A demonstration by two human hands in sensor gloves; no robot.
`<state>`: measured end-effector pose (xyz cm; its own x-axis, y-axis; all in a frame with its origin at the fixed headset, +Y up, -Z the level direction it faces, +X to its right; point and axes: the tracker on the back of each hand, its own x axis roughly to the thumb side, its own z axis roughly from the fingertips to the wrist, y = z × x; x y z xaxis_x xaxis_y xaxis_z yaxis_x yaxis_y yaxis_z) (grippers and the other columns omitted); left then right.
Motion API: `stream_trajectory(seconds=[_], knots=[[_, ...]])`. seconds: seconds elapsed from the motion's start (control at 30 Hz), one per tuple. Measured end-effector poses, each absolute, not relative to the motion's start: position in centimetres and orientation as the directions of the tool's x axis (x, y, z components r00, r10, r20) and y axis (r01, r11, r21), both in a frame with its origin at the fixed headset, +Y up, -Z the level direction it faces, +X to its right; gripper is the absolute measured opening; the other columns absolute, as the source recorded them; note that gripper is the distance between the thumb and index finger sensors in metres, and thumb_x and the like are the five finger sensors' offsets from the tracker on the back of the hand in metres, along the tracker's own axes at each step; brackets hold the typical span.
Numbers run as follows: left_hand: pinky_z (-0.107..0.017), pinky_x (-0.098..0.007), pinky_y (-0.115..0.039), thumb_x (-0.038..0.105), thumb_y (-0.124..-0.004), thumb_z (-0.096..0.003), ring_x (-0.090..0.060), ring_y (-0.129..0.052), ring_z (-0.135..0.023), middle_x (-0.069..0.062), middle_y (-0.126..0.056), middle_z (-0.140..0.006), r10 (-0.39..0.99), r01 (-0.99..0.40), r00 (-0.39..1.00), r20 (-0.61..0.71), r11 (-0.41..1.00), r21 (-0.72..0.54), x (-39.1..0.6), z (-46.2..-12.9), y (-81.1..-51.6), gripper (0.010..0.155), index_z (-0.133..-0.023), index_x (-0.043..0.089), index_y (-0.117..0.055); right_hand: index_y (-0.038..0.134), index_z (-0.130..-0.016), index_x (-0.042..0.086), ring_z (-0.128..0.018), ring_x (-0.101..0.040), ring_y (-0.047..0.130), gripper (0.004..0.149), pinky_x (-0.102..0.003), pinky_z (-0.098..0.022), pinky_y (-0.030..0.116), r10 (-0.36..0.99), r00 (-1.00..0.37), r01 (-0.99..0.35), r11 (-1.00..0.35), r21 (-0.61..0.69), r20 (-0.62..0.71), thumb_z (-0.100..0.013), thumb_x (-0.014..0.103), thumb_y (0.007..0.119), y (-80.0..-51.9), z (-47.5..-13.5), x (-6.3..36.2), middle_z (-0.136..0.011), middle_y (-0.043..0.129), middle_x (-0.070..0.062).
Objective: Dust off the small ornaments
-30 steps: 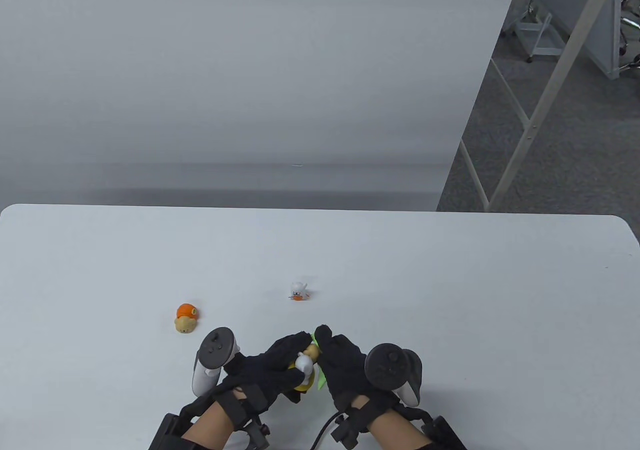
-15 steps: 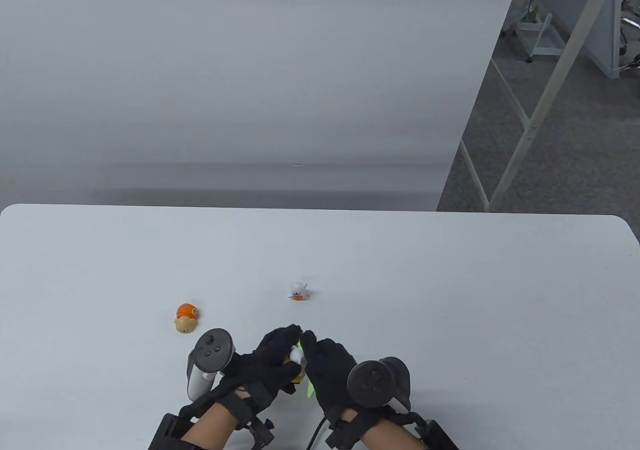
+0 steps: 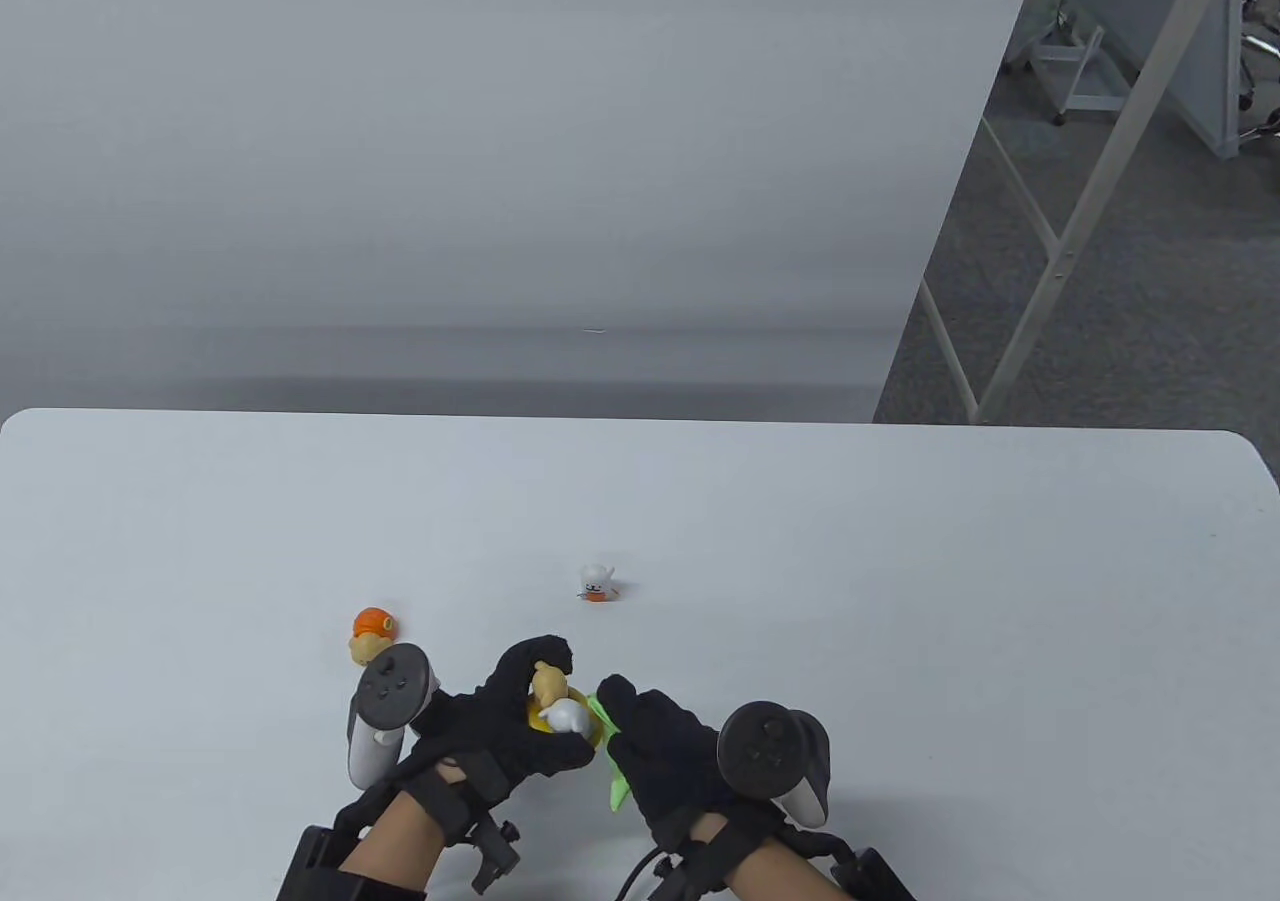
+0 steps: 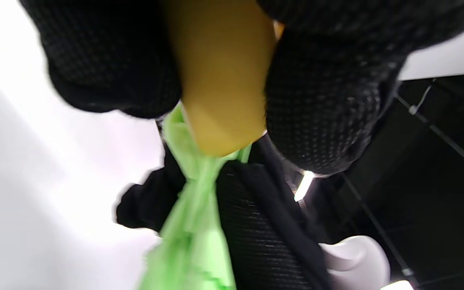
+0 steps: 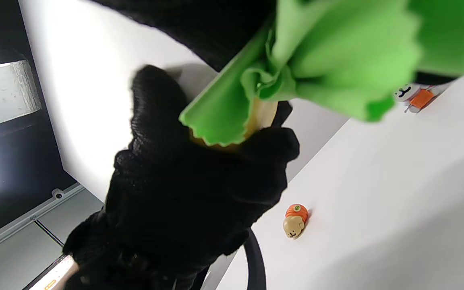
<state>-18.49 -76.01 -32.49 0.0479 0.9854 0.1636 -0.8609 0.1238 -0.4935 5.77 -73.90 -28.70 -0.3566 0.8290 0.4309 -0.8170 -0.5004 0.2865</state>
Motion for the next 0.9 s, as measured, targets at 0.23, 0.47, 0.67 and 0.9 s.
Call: stream_trajectory(seconds=[0.23,0.47,0.67,0.9], knots=[[-0.028,-0.044,-0.096,0.039,-0.089,-0.0479,-0.043,-0.100,-0.054,-0.021,-0.052,-0.110,0.977,-0.840,0.032,0.213,0.141,-0.523,-17.6,-32.0,-75.7,0.086,-0.111,0.008,-0.039,0.065,-0.098,-0.011,-0.050,-0.051,0.092,0.050,-0.076,-0.044,0.077,0.836,-0.379,-0.810,-0.507,0.295,0.398,-0.055,0.010,0.077,-74.1,-28.8,5.8,-0.075,0.080,-0.048],[-0.034,-0.045,-0.095,0.035,-0.079,-0.0521,-0.045,-0.094,-0.062,-0.029,-0.035,-0.109,0.889,-0.882,0.322,0.326,0.407,-0.238,-16.6,-30.9,-74.9,0.084,-0.109,0.006,-0.026,0.061,-0.093,-0.021,-0.046,-0.050,0.094,0.052,-0.075,-0.040,0.080,0.820,-0.423,-0.814,-0.531,0.235,0.387,-0.053,0.008,0.078,-73.6,-28.6,4.8,-0.072,0.083,-0.049],[-0.049,-0.059,-0.090,0.023,-0.072,-0.0561,-0.058,-0.084,-0.077,-0.030,-0.021,-0.109,0.956,-0.933,0.138,0.258,0.213,-0.290,-17.8,-31.6,-75.5,0.078,-0.110,0.004,-0.020,0.068,-0.097,-0.012,-0.048,-0.050,0.093,0.049,-0.075,-0.044,0.079,0.808,-0.387,-0.813,-0.526,0.250,0.444,-0.054,0.010,0.078,-72.7,-28.7,5.4,-0.075,0.083,-0.046],[-0.040,-0.056,-0.091,0.029,-0.081,-0.0587,-0.053,-0.093,-0.067,-0.031,-0.041,-0.107,0.984,-0.815,-0.112,0.142,-0.009,-0.579,-18.1,-32.1,-76.2,0.073,-0.111,0.003,-0.038,0.067,-0.098,-0.010,-0.050,-0.050,0.093,0.049,-0.075,-0.044,0.078,0.877,-0.327,-0.860,-0.430,0.274,0.351,-0.055,0.011,0.077,-74.5,-30.1,7.9,-0.076,0.082,-0.045]])
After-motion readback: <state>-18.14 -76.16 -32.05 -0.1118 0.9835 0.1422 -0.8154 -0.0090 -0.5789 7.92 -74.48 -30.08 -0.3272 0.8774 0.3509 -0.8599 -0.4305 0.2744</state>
